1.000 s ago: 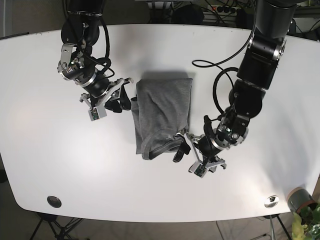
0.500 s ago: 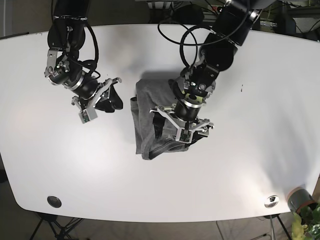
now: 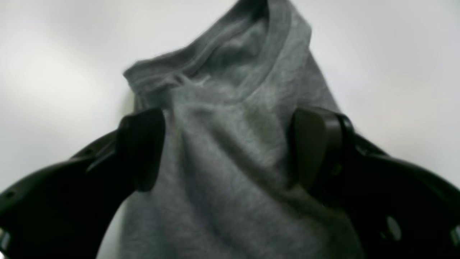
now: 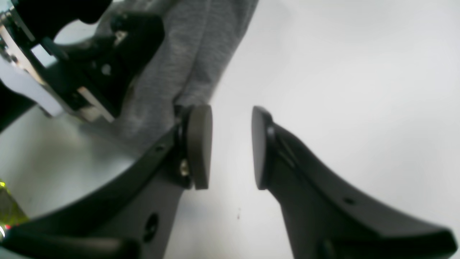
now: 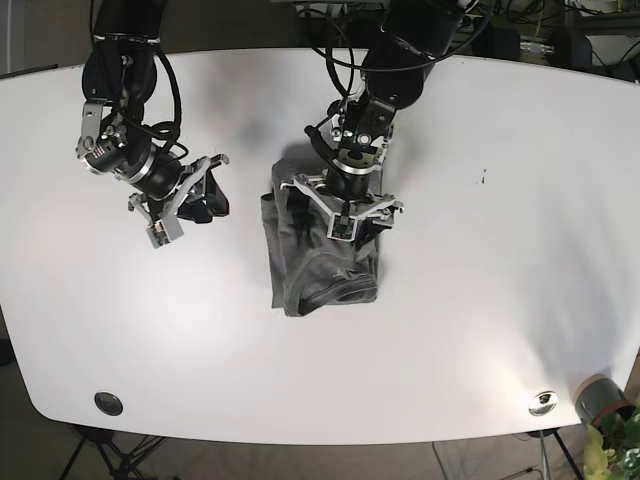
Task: Fold the T-shirt properly
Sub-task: 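Grasp the folded grey bundle with the left gripper, then carry the grey bundle with the left gripper to the table edge, release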
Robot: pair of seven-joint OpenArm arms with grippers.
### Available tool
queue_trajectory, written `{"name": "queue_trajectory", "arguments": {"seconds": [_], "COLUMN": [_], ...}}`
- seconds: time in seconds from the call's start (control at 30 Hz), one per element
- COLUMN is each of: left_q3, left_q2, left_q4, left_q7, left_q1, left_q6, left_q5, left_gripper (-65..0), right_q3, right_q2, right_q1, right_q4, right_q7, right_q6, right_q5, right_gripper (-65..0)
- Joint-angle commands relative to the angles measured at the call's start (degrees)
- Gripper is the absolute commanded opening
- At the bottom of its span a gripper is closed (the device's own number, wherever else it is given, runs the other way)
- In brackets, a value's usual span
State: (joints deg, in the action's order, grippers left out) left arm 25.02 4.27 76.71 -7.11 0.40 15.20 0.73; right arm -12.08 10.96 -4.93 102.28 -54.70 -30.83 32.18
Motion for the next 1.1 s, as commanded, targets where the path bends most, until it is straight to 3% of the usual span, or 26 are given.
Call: {"name": "queue_trajectory", "arguments": {"seconds": [0.0, 0.23, 0.37, 0.57, 0.77, 1.07], "left_q3": [0.1, 0.0, -0.2, -6.1, -15.6, -24.7], "left_q2": [0.6, -0.1, -2.8, -6.1, -10.5, -21.5], "left_q4": [-3.8, -16.7, -18.2, -17.8, -17.8, -17.8], "left_q7": [0.6, 0.7, 0.7, 0.4, 0.2, 0.1], "left_q1": [-0.6, -3.5, -3.3, -1.4, -1.1, 0.8], "left_q6": [-0.1, -1.8, -6.1, -6.5, -16.1, -24.5], "left_q5": [0.4, 0.0, -0.1, -0.2, 0.0, 0.3], "left_gripper": [-12.8, -12.8, -12.8, -12.8, -12.8, -12.8], "right_q3": [-0.3, -0.3, -0.3, -0.9, -3.2, -2.9], "right_q2": [0.2, 0.0, -0.2, -1.3, -3.3, -3.7], "right_q1": [0.8, 0.8, 0.8, 0.8, 0.8, 0.8], "right_q4": [1.0, 1.1, 1.0, 1.1, 1.1, 1.3], "right_q7": [1.1, 1.1, 1.1, 1.2, 1.1, 1.1], "right_q6": [-0.16, -0.16, -0.16, -0.07, -0.07, 0.19], "right_q5": [1.0, 1.0, 1.0, 1.0, 1.1, 1.1], "right_gripper": [-47.9, -47.9, -47.9, -47.9, -47.9, -47.9]}}
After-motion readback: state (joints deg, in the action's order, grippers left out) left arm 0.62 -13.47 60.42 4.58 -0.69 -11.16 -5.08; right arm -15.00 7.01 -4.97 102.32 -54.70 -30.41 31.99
